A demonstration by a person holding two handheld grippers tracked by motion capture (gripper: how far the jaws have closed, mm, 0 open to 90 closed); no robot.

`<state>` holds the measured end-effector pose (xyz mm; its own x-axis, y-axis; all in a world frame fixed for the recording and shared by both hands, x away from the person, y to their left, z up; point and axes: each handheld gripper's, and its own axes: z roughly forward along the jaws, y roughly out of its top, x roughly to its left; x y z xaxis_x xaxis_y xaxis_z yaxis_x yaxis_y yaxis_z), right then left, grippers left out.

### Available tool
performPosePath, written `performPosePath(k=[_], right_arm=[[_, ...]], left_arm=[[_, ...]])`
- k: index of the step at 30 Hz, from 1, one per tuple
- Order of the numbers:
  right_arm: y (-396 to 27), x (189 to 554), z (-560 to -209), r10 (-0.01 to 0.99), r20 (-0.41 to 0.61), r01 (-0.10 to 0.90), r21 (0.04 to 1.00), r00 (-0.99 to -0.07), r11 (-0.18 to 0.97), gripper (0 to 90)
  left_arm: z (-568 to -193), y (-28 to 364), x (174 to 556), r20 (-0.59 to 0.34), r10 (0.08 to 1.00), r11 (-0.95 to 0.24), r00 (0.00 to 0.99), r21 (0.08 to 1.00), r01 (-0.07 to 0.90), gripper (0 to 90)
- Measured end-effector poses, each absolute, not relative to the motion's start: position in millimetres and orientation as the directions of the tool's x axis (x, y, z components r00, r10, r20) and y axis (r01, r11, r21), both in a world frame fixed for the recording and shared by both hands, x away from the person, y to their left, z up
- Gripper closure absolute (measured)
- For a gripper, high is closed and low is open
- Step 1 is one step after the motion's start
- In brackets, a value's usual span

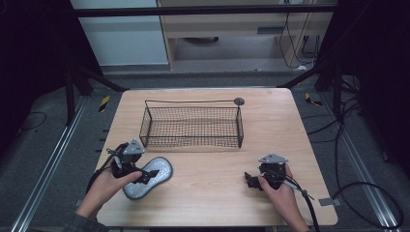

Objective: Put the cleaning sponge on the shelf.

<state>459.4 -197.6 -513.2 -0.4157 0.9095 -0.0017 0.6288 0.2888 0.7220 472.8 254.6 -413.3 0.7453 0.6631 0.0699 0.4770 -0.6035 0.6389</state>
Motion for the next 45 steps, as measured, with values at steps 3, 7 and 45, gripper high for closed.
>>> performPosePath(k=[3, 7, 45], right_arm=[[-197.5, 459.4, -513.1, 0.91, -0.002, 0.629, 0.722, -0.415, 0.288, 0.4], [-197.7, 459.6, -513.2, 0.909, -0.003, 0.628, 0.722, -0.417, 0.291, 0.4], [-197.7, 459.1, -513.2, 0.909, -0.004, 0.629, 0.721, -0.416, 0.291, 0.4]], left_arm=[[-399.8, 253.9, 478.3, 0.058, 0.637, -0.6, 0.769, 0.664, 0.447, 4.2], [-388.5, 255.2, 483.2, 0.074, 0.643, -0.609, 0.762, 0.653, 0.45, 4.1], [-435.7, 245.7, 481.9, 0.083, 0.626, -0.75, 0.775, 0.338, 0.569, 4.2]])
